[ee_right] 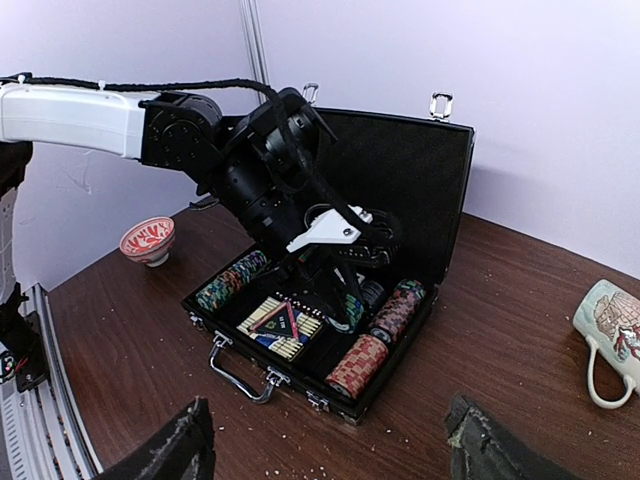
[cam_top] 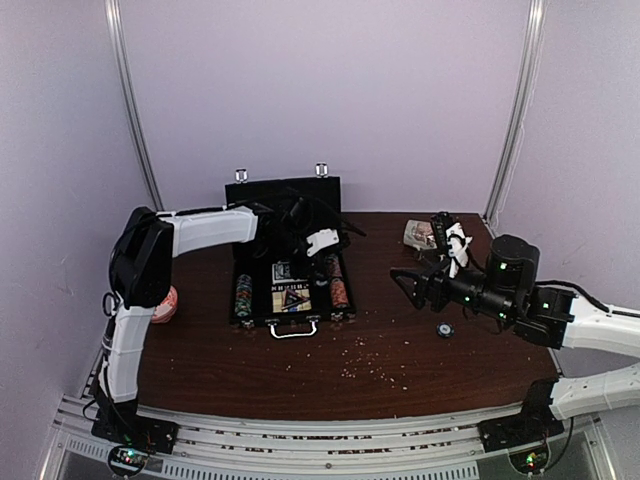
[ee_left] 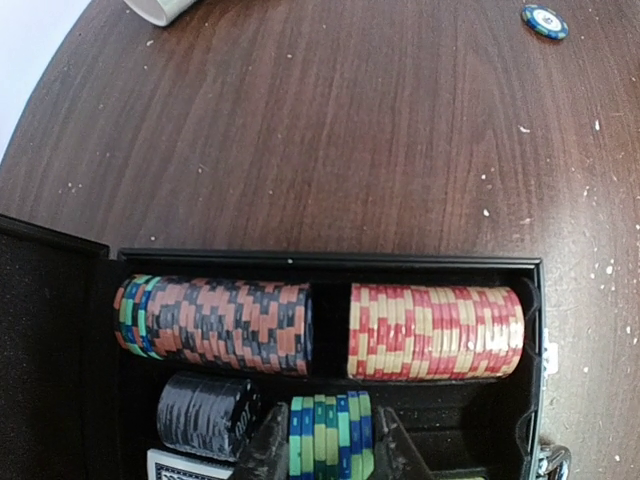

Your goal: Pack up texas hold em set

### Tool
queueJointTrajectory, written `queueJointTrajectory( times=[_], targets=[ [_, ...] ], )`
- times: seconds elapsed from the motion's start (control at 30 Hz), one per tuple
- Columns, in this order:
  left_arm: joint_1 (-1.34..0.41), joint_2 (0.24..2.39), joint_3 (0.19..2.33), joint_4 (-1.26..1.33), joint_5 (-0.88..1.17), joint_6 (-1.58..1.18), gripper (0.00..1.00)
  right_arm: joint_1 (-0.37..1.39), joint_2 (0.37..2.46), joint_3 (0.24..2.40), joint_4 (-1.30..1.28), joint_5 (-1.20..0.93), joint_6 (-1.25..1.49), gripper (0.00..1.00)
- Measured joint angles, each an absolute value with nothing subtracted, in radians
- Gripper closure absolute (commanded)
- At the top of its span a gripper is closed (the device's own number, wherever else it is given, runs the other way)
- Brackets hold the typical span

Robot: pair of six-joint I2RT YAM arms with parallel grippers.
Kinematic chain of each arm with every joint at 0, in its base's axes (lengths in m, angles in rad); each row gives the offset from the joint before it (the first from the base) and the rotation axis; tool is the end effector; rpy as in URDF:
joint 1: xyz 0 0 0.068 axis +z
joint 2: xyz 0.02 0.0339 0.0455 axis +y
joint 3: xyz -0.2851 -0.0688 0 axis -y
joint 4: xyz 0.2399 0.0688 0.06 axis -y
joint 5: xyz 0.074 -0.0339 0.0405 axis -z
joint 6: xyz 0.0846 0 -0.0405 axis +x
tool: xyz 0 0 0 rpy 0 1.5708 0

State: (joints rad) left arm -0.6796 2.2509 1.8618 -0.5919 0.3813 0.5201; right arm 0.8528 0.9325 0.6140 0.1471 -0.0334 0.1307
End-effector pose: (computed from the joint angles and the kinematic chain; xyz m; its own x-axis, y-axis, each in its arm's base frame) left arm 0.3916 -0.3569 0.1729 -0.1910 0.7474 -0.6363 0.9672 0.2541 0.0080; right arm 0.1643 0.1924 0.2973 -0.2122 -0.0449 -0.9762 -0.7531 0.6441 0.1341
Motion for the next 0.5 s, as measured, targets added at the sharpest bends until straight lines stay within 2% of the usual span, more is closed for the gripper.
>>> queueJointTrajectory(
  times=[0.5],
  targets=[
    [-0.680, 2.303, 1.927, -0.606, 0.309, 0.548, 1.00, 0.851, 0.933, 0.608, 0.150, -0.033, 0.131, 0.20]
  ],
)
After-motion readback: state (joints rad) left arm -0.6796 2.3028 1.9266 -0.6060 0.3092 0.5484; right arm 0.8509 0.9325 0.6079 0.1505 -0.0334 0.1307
